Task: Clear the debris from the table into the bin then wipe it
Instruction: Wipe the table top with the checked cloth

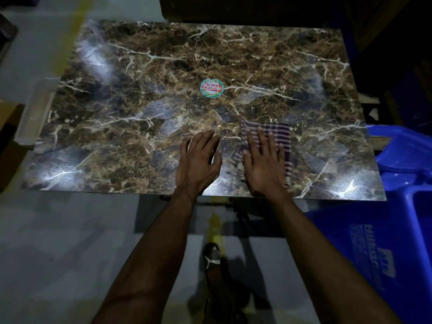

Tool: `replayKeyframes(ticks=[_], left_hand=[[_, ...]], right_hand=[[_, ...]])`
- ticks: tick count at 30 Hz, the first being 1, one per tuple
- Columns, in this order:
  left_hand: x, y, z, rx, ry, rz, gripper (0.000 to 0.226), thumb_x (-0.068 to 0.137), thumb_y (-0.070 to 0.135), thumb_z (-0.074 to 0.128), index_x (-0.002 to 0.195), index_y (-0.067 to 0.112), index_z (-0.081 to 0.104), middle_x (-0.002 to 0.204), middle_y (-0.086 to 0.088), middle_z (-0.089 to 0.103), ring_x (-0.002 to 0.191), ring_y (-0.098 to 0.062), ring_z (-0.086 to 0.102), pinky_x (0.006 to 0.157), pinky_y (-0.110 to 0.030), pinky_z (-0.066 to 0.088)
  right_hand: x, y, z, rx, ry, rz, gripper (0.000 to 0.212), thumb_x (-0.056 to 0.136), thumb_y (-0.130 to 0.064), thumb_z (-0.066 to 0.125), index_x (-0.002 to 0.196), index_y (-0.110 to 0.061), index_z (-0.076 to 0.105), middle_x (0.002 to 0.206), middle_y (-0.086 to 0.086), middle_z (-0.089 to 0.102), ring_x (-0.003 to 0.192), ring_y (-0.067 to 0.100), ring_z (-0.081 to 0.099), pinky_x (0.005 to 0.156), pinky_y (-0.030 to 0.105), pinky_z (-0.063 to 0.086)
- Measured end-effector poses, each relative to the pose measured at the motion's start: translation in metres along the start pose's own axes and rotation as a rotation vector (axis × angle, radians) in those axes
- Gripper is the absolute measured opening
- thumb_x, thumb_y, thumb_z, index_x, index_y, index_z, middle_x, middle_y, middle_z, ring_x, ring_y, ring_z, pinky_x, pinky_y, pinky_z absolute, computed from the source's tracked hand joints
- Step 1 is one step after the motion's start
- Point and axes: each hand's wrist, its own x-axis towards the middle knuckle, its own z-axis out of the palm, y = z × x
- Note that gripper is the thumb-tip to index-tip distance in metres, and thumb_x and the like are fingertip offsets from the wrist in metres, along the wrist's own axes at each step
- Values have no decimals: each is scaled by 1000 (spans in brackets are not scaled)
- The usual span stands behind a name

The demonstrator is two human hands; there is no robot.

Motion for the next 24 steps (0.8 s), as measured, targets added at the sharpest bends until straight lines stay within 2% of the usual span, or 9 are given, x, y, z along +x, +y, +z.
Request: replayKeyframes(ticks=[4,7,10,12,17,19,21,24], left_hand=[[0,1,-2,-27,-4,27,45,100,38,57,143,24,59,155,4,50,146,-15,40,122,-44,24],[-1,2,-4,-51,-23,18,46,100,39,58,143,23,59,156,4,49,147,-15,38,124,-43,22],[-2,3,-5,-54,-9,47,46,97,40,63,139,24,62,154,4,52,145,-14,39,123,-42,21],[-3,3,-7,-56,-7,59,46,95,44,65,137,27,63,152,4,52,144,-15,40,123,-43,22],[-4,1,-6,-34,-62,74,56,91,65,63,141,39,59,158,5,45,147,-16,38,121,-49,21],[-3,1,-6,-23,-66,82,59,89,68,63,141,41,59,158,6,45,146,-17,38,121,-49,22],[-3,2,-7,-6,-65,87,61,88,71,62,141,43,58,158,6,46,145,-19,39,120,-49,23],[-4,3,-7,-11,-73,72,61,88,72,62,142,44,57,158,8,45,146,-18,38,121,-49,22]], right_hand=[[-17,-24,9,-20,-19,-152,60,109,-46,20,166,-32,9,174,-1,4,161,25,2,128,52,4],[-54,-4,5,-29,-52,-240,58,110,-47,15,166,-35,5,174,-4,0,161,20,-4,129,47,1],[-67,32,-6,-35,-78,-154,58,109,-51,12,164,-40,-1,174,-7,-7,160,15,-11,129,46,-2],[-54,45,-11,-32,-60,-68,59,108,-52,14,165,-40,1,174,-7,-6,160,17,-7,128,49,0],[-2,19,-7,-30,7,53,62,105,-50,15,165,-35,8,174,-1,7,160,25,5,127,52,7],[-5,7,-4,-33,4,14,62,106,-49,16,165,-34,10,174,-1,8,160,25,5,127,52,7],[-24,7,-2,-34,-9,-104,60,108,-47,19,166,-33,11,174,-2,6,161,23,3,127,50,6],[-57,30,-3,-50,-37,-187,58,110,-47,20,165,-36,7,174,-6,0,161,18,-4,129,46,3]])
